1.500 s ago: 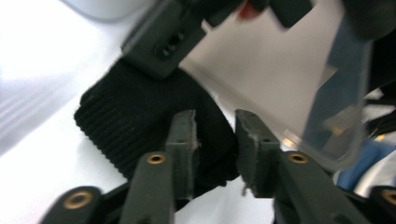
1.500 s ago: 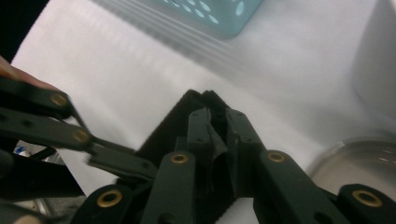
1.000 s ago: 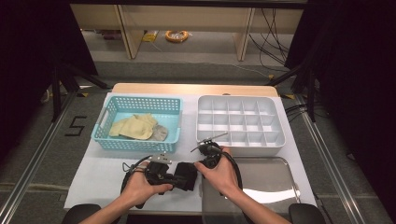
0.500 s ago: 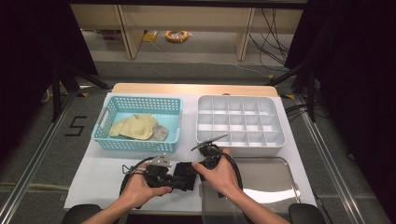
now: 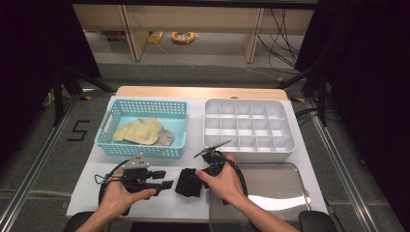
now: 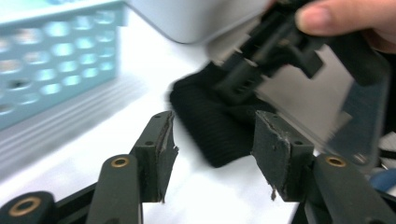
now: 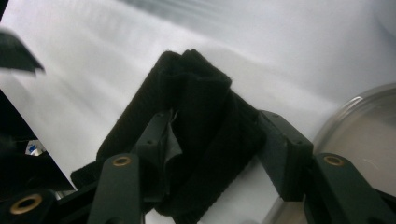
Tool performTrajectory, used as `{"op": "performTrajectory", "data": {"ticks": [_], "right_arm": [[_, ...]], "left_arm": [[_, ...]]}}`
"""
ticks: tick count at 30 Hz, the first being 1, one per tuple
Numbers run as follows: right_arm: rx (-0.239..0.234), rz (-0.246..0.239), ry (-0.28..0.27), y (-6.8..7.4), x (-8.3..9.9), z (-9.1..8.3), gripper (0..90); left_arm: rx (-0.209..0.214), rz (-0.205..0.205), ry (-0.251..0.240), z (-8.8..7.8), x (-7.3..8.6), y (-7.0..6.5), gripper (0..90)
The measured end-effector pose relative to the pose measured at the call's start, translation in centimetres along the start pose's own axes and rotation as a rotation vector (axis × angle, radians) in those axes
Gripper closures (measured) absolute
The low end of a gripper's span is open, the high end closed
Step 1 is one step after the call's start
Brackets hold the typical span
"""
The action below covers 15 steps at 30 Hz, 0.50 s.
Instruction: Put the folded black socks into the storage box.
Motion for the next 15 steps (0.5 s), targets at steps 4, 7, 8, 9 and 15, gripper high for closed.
{"op": "performTrajectory", "data": {"ticks": [4, 7, 8, 9, 15], "right_arm": [[-0.008, -0.011, 0.0, 0.1, -0.1, 0.3, 52.3], [-0.009, -0.001, 0.003, 0.1, 0.0, 0.5, 54.0], [-0.008, -0.008, 0.004, 0.0, 0.1, 0.5, 54.6], [-0.015, -0.007, 0.002, 0.3, 0.1, 0.5, 55.6], [-0.015, -0.024, -0.004, 0.2, 0.1, 0.6, 63.0]], "left_arm": [[-0.029, -0.032, -0.017, -0.4, 0.2, 1.3, 46.5], [-0.039, -0.038, -0.022, -0.5, 0.1, 1.8, 46.2], [-0.041, -0.043, -0.03, -0.5, 0.0, 1.9, 46.0], [-0.048, -0.035, -0.031, -0.5, 0.0, 2.0, 45.7], [-0.088, -0.027, -0.056, -0.7, -0.2, 2.6, 42.5]]}}
Point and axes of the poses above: each handheld gripper's, and its own axes: z roughly forward along the jaws, x roughly out of its underside, y roughly to its left, the point moved 10 cm from there along z, roughly forward along the jaws, and after that the axes turned 5 degrees about -z, right-handed, at the moved point
